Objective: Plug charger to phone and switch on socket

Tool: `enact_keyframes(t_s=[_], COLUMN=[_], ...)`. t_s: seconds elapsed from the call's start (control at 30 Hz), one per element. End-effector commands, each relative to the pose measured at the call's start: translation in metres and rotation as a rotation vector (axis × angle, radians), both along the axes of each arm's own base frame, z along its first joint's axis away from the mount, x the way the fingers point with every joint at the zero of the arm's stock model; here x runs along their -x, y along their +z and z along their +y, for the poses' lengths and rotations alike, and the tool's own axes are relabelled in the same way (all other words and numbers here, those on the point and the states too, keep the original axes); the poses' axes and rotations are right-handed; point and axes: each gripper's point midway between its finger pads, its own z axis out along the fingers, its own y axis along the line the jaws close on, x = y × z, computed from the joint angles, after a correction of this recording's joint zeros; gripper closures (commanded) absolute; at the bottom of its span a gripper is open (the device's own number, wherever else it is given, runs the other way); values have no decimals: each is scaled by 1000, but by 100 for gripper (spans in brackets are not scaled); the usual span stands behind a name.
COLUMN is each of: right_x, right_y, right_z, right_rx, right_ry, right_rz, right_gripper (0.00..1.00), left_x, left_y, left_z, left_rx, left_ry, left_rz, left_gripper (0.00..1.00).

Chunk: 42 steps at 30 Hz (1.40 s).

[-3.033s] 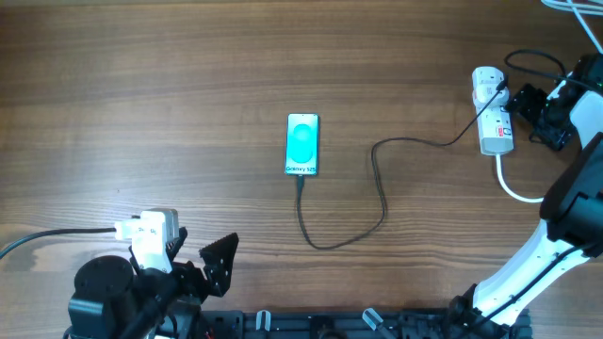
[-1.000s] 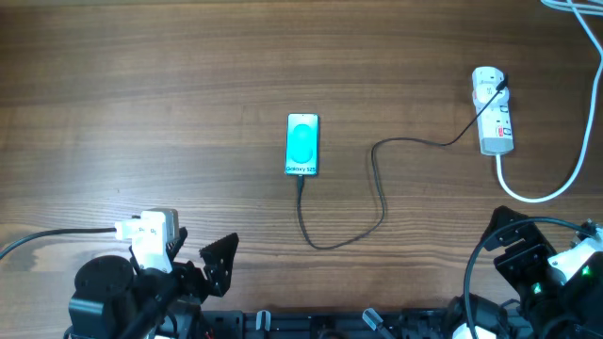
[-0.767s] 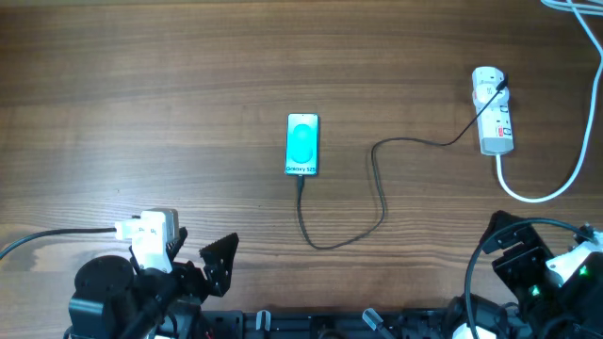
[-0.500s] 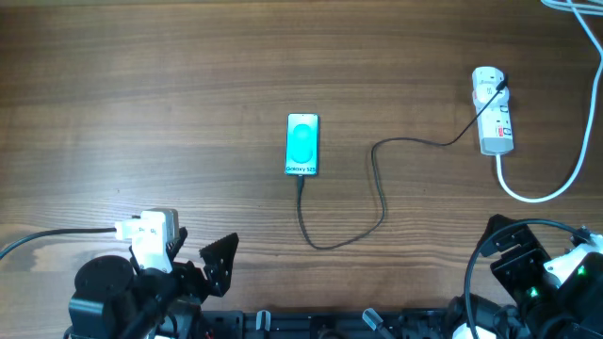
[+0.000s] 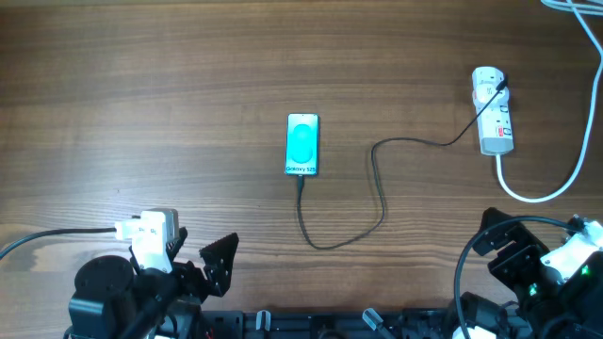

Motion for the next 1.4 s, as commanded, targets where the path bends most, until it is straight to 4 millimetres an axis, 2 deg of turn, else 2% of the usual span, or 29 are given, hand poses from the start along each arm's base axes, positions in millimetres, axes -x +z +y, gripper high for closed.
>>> enact_keyframes(t_s=[0.0, 0.17, 0.33, 0.47, 0.53, 0.77, 0.87, 1.03, 1.23, 1.3, 1.37], right_x=[-1, -2, -12, 0, 2, 2, -4, -5, -22, -23, -28], right_y=[1, 2, 20, 34, 35, 36, 46, 48, 52, 51, 46], right_z=[4, 5, 29, 59, 63, 63, 63, 62, 57, 64, 61], right_rx=[44, 61, 78, 98, 82, 133, 186, 267, 324, 348, 339], right_ry=[60, 88, 266, 445, 464, 498, 519, 563, 554, 596, 547], right_rz=[-10, -15, -123, -227, -231, -242, -291, -304, -371, -434, -494], right_gripper=[0, 0, 0, 0, 0, 0, 0, 0, 0, 0, 0], left_x=[0, 0, 0, 0, 0, 0, 0, 0, 0, 0, 0], left_y=[0, 0, 0, 0, 0, 0, 0, 0, 0, 0, 0], left_z=[0, 0, 0, 0, 0, 0, 0, 0, 0, 0, 0], left_rx=[5, 5, 5, 5, 5, 5, 5, 5, 5, 5, 5], left_ry=[3, 3, 3, 3, 3, 3, 3, 3, 3, 3, 3], left_rz=[1, 1, 1, 1, 1, 1, 1, 1, 1, 1, 1], left_gripper=[0, 0, 0, 0, 0, 0, 0, 0, 0, 0, 0])
